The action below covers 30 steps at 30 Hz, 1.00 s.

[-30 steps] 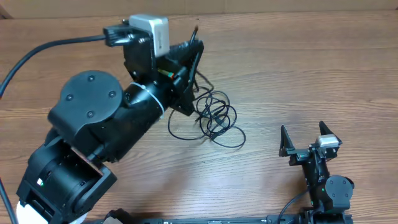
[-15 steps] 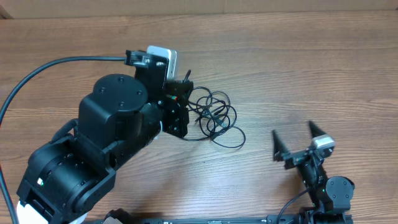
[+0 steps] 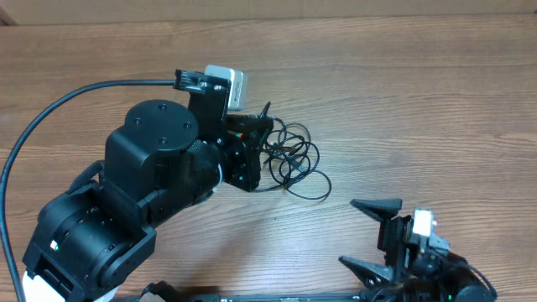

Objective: Untangle cables
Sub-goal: 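Move the right gripper to the hanging cables and grasp a loop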

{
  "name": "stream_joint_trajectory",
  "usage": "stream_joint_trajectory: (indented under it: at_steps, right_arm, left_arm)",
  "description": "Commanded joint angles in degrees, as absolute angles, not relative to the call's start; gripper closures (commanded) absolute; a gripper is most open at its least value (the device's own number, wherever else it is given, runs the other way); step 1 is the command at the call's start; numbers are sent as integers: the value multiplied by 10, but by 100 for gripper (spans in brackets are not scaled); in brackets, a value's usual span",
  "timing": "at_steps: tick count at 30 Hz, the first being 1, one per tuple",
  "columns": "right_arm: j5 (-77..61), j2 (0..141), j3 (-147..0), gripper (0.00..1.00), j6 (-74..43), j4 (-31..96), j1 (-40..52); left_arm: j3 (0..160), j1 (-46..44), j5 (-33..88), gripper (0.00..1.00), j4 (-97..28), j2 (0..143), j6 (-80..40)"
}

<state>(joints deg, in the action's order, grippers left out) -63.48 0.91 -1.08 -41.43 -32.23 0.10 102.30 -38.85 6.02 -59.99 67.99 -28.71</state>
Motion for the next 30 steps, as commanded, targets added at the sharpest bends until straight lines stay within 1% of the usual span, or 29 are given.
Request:
stream_joint_trajectory:
  at_steps: [1, 3, 5, 6, 10, 11, 15, 17, 19, 21, 23, 27, 30]
  right_arm:
    - [-631, 7, -46, 0, -477, -329, 1]
    - [-621, 8, -78, 0, -463, -324, -8]
    - [-603, 14, -124, 0, -453, -287, -27]
    - [-590, 19, -157, 0, -444, -248, -41]
    - [-555, 61, -292, 0, -366, -59, -102]
    - [-559, 90, -351, 0, -324, 24, -128]
    - [-608, 183, -491, 0, -197, 249, -183]
    - [-614, 230, -549, 0, -127, 359, -195]
    - [-610, 266, -590, 0, -62, 437, -195]
    - [-575, 301, -629, 0, -21, 510, -195]
    - [-507, 327, -659, 0, -3, 560, -195]
    - [-369, 362, -677, 0, 1, 583, -195]
    - [-321, 398, -680, 0, 26, 616, -194]
  left_arm:
    - [1027, -386, 79, 96, -598, 674, -298]
    - [1027, -386, 79, 96, -600, 674, -298]
    - [1027, -386, 79, 96, -602, 674, -298]
    - [1027, -386, 79, 96, -602, 674, -298]
    - [1027, -386, 78, 96, -602, 674, -298]
    - [1027, -386, 74, 96, -602, 674, -298]
    - [1027, -386, 71, 96, -602, 674, -298]
    - [1027, -386, 71, 96, -601, 674, -298]
    - [1027, -386, 71, 96, -601, 674, -299]
    - [1027, -386, 71, 96, -602, 674, -299]
    - [1027, -386, 70, 96, -601, 674, -299]
    - [1027, -386, 69, 96, -597, 674, -301]
    - [1027, -386, 69, 96, -597, 675, -305]
